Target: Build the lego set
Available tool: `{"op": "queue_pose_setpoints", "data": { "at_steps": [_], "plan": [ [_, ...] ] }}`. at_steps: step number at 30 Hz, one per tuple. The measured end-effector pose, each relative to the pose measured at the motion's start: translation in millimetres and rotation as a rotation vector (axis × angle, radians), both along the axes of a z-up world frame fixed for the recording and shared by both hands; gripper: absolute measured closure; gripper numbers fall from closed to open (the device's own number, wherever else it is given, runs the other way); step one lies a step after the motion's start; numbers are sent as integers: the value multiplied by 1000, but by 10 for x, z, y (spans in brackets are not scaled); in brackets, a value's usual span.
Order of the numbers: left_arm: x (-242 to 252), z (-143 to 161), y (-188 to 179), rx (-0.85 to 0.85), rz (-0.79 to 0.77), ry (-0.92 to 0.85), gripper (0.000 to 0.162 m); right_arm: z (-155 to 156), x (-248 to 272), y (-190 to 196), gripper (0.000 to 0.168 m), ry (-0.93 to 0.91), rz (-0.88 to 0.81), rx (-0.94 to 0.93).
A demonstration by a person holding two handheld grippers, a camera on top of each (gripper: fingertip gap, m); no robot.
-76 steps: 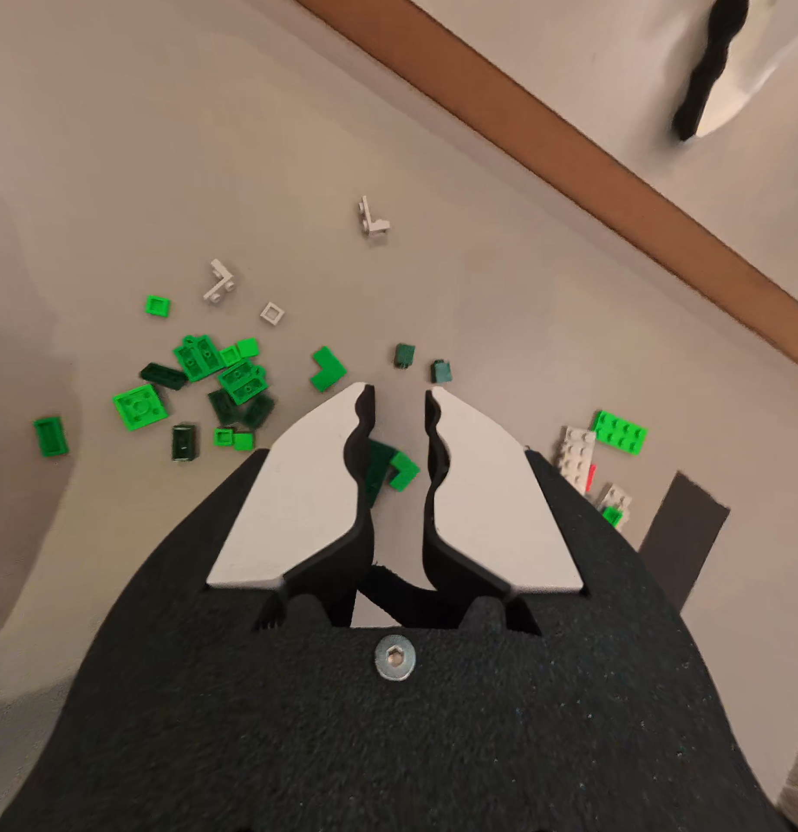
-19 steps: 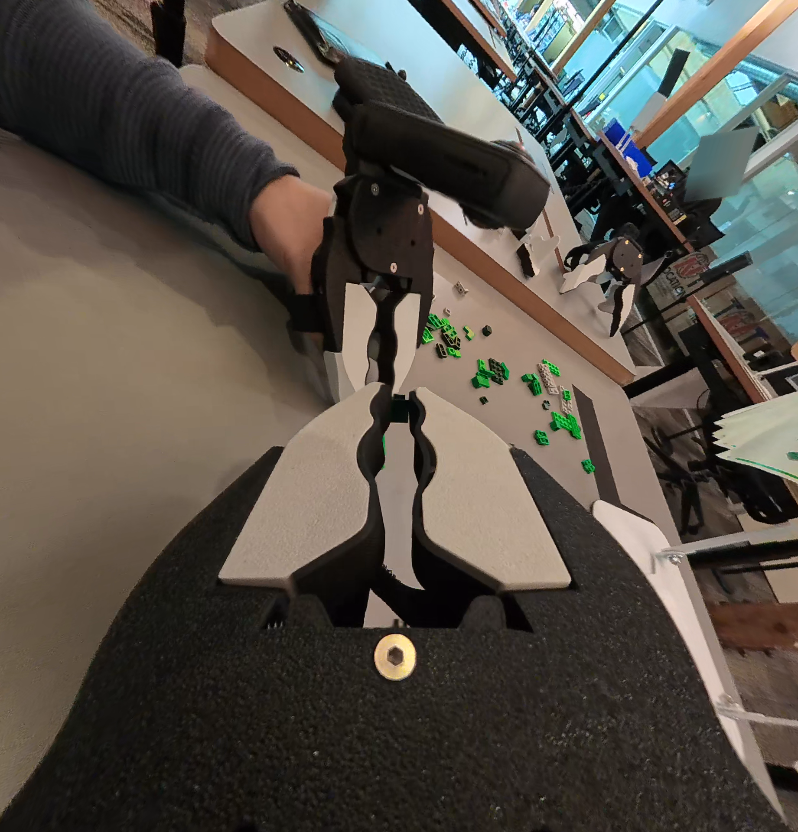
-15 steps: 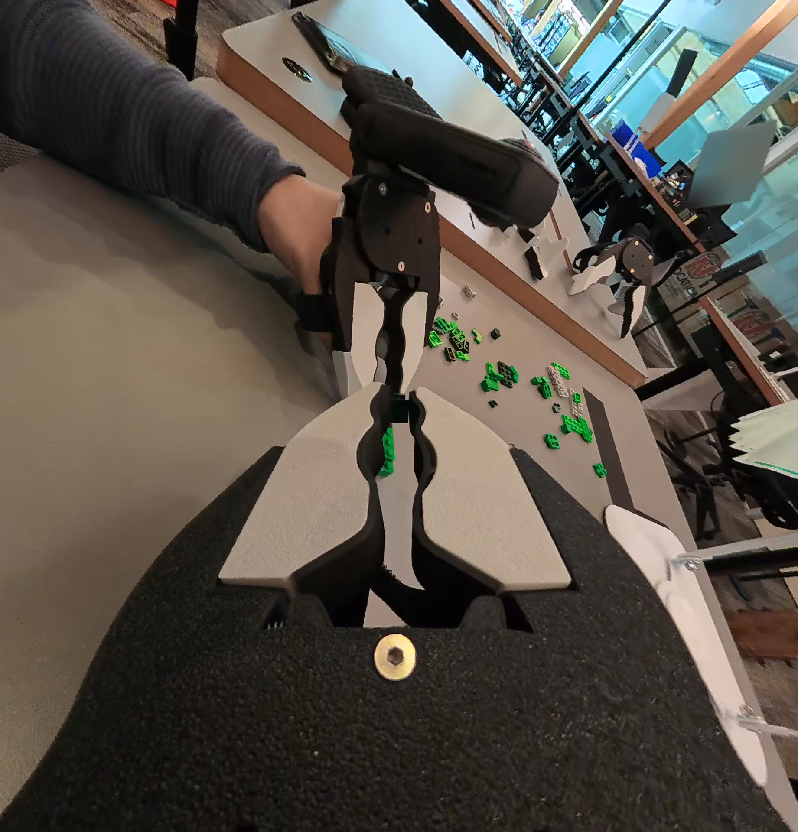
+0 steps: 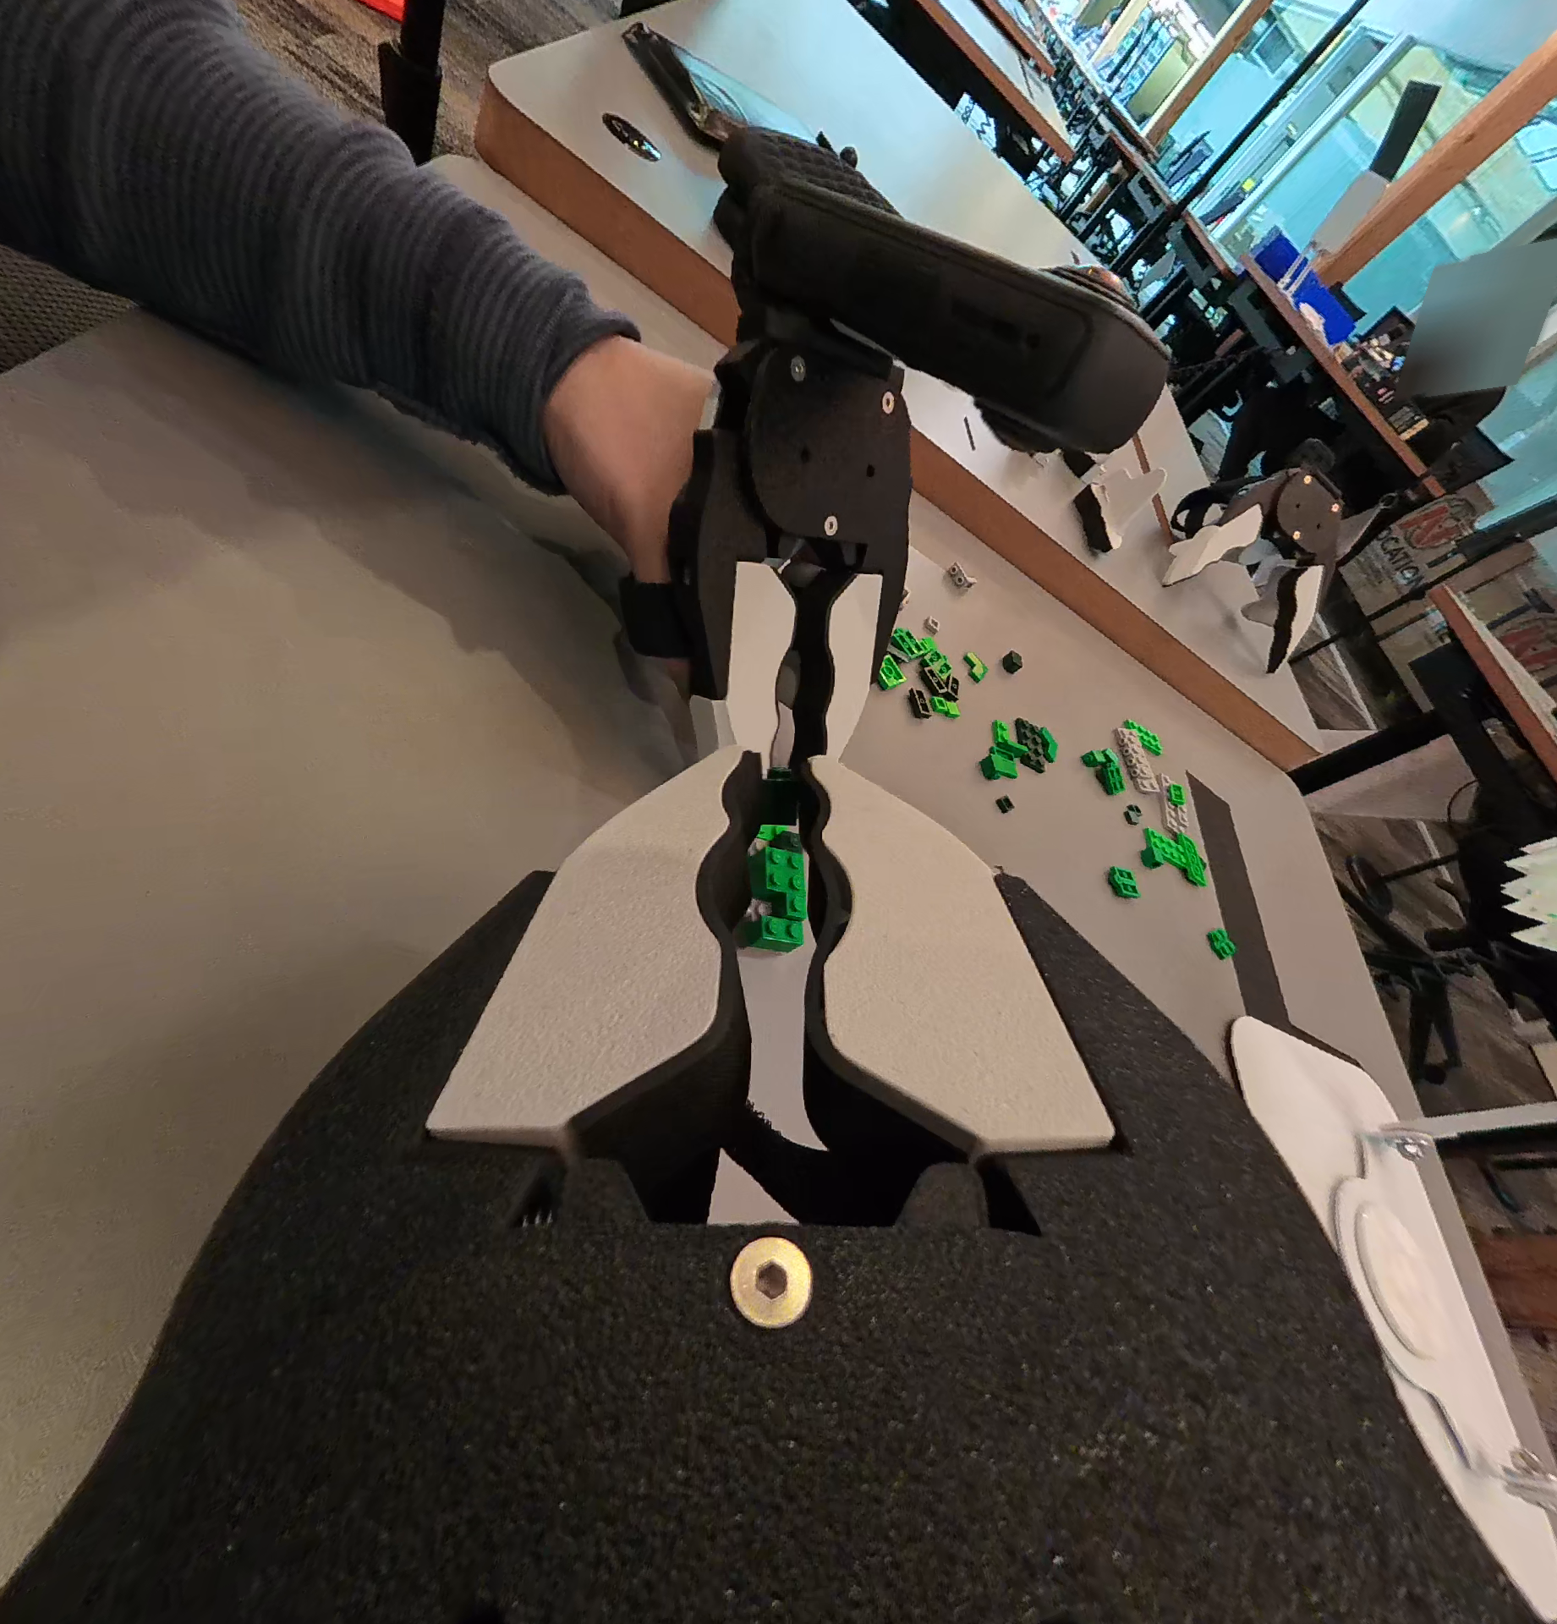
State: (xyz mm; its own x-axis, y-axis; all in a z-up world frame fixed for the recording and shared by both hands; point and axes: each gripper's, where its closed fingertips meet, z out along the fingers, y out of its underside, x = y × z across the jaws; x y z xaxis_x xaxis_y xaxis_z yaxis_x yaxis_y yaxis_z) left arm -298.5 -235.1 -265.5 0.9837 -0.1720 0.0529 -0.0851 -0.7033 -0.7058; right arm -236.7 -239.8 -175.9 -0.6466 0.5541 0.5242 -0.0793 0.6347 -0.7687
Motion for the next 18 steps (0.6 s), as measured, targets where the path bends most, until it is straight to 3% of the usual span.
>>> {"op": "queue_pose_setpoints", "data": {
  "at_steps": [12, 14, 16, 18],
  "plan": [
    [-46, 39, -28, 14, 35, 0, 133, 9, -25, -20, 161, 13, -16, -3],
    [-40, 332, 15, 188, 71, -3, 138, 52, -85, 46, 161, 43, -86, 10],
    [100, 782, 21, 415, 67, -143, 142, 126, -139, 118, 161, 82, -178, 40],
    [190, 1039, -23, 507, 56, -282, 145, 207, -161, 140, 161, 139, -232, 94]
  ]
}}
